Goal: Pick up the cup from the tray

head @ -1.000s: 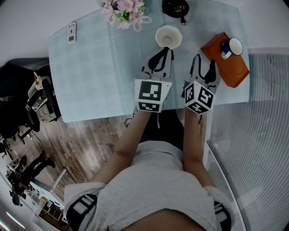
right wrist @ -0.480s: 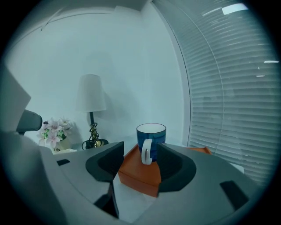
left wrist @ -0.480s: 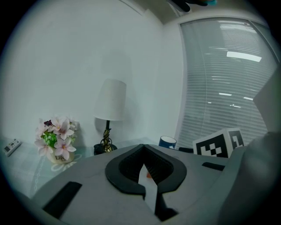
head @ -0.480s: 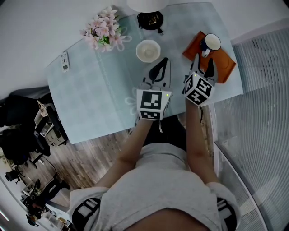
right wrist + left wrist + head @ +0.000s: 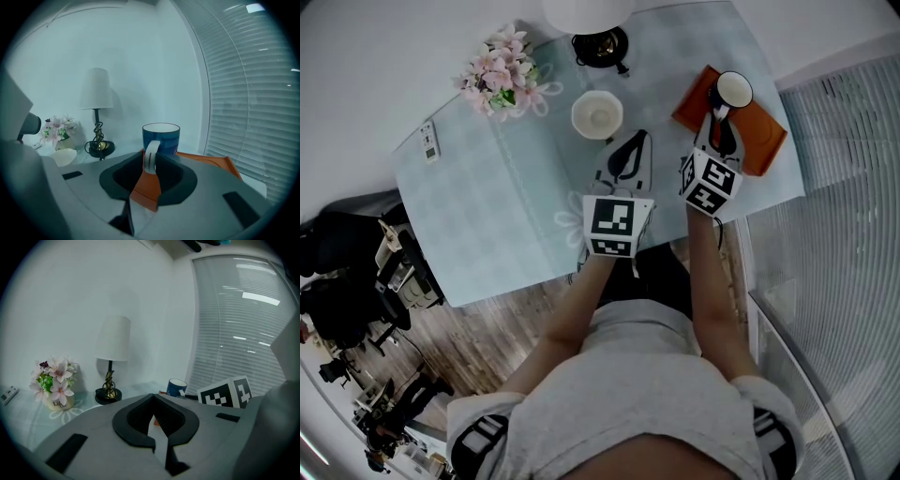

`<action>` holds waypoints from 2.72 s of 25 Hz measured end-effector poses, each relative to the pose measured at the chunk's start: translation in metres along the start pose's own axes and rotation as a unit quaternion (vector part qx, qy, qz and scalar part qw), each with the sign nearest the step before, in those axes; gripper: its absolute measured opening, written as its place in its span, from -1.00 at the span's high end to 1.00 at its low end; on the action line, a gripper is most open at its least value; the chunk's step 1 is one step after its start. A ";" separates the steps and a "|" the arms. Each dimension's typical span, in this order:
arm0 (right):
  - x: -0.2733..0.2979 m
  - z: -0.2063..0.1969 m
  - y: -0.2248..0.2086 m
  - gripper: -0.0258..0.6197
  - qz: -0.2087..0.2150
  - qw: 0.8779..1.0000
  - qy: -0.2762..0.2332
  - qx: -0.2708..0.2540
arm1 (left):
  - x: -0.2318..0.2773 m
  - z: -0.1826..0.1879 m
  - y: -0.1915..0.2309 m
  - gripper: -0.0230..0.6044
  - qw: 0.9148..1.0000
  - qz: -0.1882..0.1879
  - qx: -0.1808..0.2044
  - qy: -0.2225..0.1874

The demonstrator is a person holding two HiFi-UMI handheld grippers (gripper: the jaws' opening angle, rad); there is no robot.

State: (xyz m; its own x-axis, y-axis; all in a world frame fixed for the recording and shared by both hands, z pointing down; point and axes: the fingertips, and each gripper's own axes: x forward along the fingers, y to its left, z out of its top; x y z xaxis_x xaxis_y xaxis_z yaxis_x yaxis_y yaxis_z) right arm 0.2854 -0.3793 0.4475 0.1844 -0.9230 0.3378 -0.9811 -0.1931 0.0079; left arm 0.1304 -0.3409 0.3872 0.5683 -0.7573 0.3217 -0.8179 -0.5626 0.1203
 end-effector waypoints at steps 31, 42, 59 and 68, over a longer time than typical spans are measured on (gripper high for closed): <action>0.001 0.036 0.019 0.79 0.166 0.984 -0.053 0.027 | 0.002 -0.025 0.028 0.91 0.998 0.048 -0.020 0.026; -0.060 0.054 0.067 0.79 0.228 0.969 -0.093 0.014 | -0.026 -0.021 0.031 0.91 0.998 0.058 -0.026 0.004; -0.071 -0.043 0.139 0.79 0.298 0.954 -0.003 0.023 | -0.066 -0.064 0.053 0.91 0.995 0.086 -0.042 0.031; -0.054 -0.060 0.146 0.79 0.302 0.953 0.016 0.014 | -0.068 -0.072 0.060 0.91 0.994 0.093 -0.050 0.035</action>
State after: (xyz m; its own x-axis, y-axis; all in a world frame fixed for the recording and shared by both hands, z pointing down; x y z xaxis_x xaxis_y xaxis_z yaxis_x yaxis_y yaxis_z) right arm 0.1284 -0.3377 0.4865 -0.4151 -0.8586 0.3009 -0.9061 0.3605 -0.2213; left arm 0.0358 -0.2993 0.4402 0.4022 -0.8183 0.4106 -0.9148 -0.3773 0.1442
